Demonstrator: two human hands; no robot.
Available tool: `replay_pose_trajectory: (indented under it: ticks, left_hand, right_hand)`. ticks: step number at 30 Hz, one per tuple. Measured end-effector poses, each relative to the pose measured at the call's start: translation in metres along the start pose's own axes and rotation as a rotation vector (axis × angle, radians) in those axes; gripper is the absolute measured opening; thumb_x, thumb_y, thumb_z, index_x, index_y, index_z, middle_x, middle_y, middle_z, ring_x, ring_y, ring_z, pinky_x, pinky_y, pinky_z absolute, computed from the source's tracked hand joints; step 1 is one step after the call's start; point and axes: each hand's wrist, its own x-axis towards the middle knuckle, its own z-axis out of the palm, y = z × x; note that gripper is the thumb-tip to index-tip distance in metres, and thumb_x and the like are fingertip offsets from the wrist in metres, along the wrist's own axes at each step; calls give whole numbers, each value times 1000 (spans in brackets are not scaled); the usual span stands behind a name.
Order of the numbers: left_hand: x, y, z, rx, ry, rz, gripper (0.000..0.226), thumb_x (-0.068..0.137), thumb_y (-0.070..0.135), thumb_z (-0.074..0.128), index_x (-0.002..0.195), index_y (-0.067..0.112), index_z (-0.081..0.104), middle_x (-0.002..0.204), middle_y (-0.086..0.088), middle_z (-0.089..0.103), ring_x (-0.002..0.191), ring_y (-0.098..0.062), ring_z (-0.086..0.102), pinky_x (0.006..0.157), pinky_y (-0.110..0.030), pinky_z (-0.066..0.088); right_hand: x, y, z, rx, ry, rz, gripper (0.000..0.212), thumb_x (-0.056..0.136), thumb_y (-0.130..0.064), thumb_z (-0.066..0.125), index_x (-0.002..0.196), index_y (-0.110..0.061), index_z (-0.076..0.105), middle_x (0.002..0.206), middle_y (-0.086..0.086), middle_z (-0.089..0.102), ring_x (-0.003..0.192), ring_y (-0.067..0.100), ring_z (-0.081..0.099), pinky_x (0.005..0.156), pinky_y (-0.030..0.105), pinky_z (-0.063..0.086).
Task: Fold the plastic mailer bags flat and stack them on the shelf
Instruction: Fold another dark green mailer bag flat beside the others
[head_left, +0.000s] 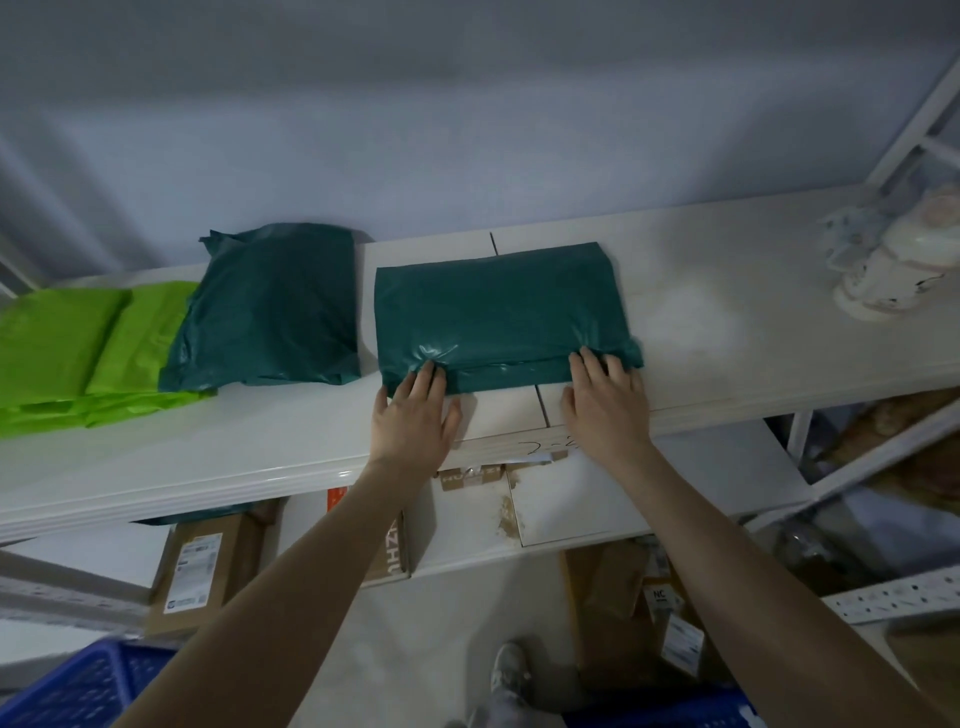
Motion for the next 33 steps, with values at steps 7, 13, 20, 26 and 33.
replay_pose_trajectory:
  ticks: [7,13,20,26,33]
  left_hand:
    - [0,1,0,-5,-9,-7,56,99,41,16,150,16,13,158,0,13,144,-17,16,117,-43,16]
    - [0,2,0,-18,2,-10,56,99,41,16,150,16,14,158,0,14,144,-18,16,118,-42,14]
    - [-1,2,-2,-35,-11,-7,56,99,39,17,150,15,11,158,-1,11,145,-19,14,118,-43,15]
    - [1,1,-3,-45,-11,-6,54,100,37,18,149,16,13,158,-1,12,145,-18,14,118,-44,12]
    - [12,-11,-3,-20,-64,12,57,99,43,15,149,17,10,159,3,6,146,-20,0,115,-54,-5]
  right_hand:
    - [0,17,-2,-16,-80,62,47,97,-29,32,136,-3,41,135,10,47,124,28,41,103,42,32]
    - [1,26,-5,24,-89,127,45,97,-27,33,131,-1,44,129,13,49,118,27,44,93,38,38]
    - [1,31,-7,18,-64,176,42,97,-28,34,124,0,48,125,13,51,114,27,42,85,38,38]
    - [1,34,-9,-81,-104,195,43,99,-35,26,126,-7,43,131,8,44,121,27,34,91,39,33]
    - [14,48,-26,-22,66,298,43,97,-32,35,113,2,56,122,18,48,111,32,39,86,42,36]
